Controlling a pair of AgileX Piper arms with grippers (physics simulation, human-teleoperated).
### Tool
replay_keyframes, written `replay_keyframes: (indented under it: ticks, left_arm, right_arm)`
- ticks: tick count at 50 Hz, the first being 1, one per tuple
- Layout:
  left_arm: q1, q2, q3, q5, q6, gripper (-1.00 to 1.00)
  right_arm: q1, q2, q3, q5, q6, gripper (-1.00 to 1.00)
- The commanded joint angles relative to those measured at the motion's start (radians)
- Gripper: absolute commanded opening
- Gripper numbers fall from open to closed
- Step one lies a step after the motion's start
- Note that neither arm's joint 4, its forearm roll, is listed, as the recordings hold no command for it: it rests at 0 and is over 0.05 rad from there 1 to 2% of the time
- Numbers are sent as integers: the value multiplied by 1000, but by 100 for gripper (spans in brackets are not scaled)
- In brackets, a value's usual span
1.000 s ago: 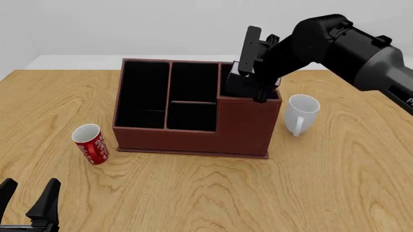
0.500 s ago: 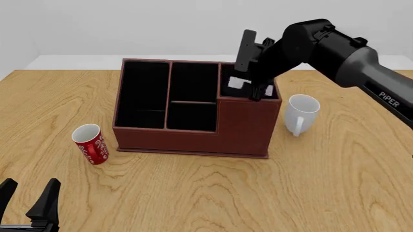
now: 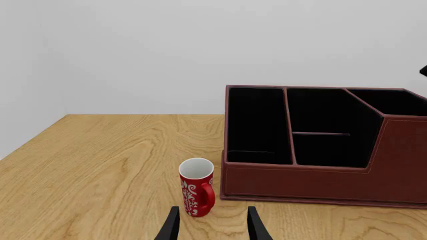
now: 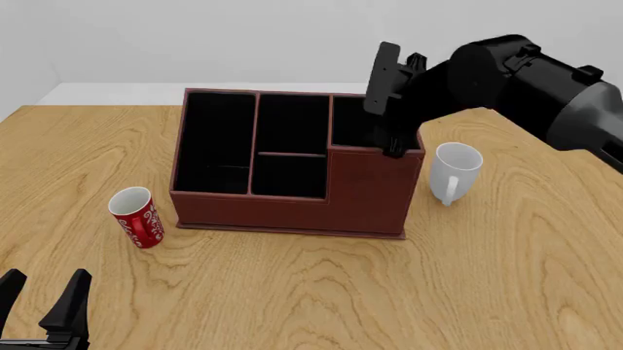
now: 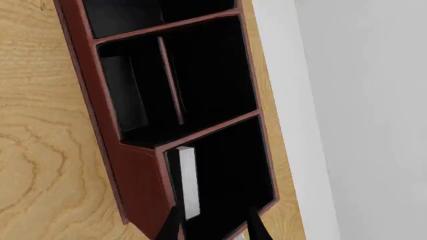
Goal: Pick up the book and place it in the right compartment of the caddy.
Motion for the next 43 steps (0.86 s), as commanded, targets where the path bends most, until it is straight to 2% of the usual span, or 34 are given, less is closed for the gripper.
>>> replay_keyframes:
  ticks: [1,3,4,9,11,12,13,14,15,16,18,20,22,23,27,28,30,32,33,34,35,37,39,41,43]
  left_arm:
    - [0,0,0,0,0,100]
    - [0,0,0,0,0,100]
    - [0,0,0,0,0,100]
    - [0,0,0,0,0,100]
    - [0,0,0,0,0,100]
    - [0,0,0,0,0,100]
    - [0,0,0,0,0,100]
    - [0,0,0,0,0,100]
    - [0,0,0,0,0,100]
    - [0,0,0,0,0,100]
    - [0,0,0,0,0,100]
    - [0,0,0,0,0,100]
    - [0,0,0,0,0,100]
    - [0,0,0,0,0,100]
    - [0,0,0,0,0,100]
    - [0,0,0,0,0,100]
    - [0,0,0,0,0,100]
    - [0,0,0,0,0,100]
    - [0,0,0,0,0,100]
    - [0,0,0,0,0,100]
    - [0,0,0,0,0,100]
    - [0,0,0,0,0,100]
    - [0,0,0,0,0,100]
    - [0,0,0,0,0,100]
    - [0,0,0,0,0,100]
  right_arm:
    - [23,-170,220,-127,-3,100]
    - [44,-213,246,-153,36,100]
    - [60,-243,309,-166,22,100]
    - [73,-321,380,-251,42,100]
    - [65,-379,483,-314,23,100]
    - [64,-390,475,-323,47,100]
    - [64,-390,475,-323,47,100]
    - [44,-426,559,-391,19,100]
    - [33,-442,581,-417,24,100]
    - [40,-461,587,-428,60,100]
    - [23,-499,685,-492,24,100]
    - [37,-544,705,-516,78,100]
    - [34,-576,780,-554,60,100]
    - [31,-599,773,-565,93,100]
    - [37,-677,849,-621,137,100]
    - [50,-685,853,-622,171,100]
    - [53,-718,885,-652,170,100]
    - [79,-769,893,-659,252,100]
    - [79,-769,894,-659,252,100]
    - [86,-780,906,-668,280,100]
    - [103,-785,939,-689,271,100]
    - [119,-833,970,-728,325,100]
    - [141,-887,1017,-777,349,100]
    - [179,-896,1029,-777,421,100]
    - [174,-908,1064,-808,435,100]
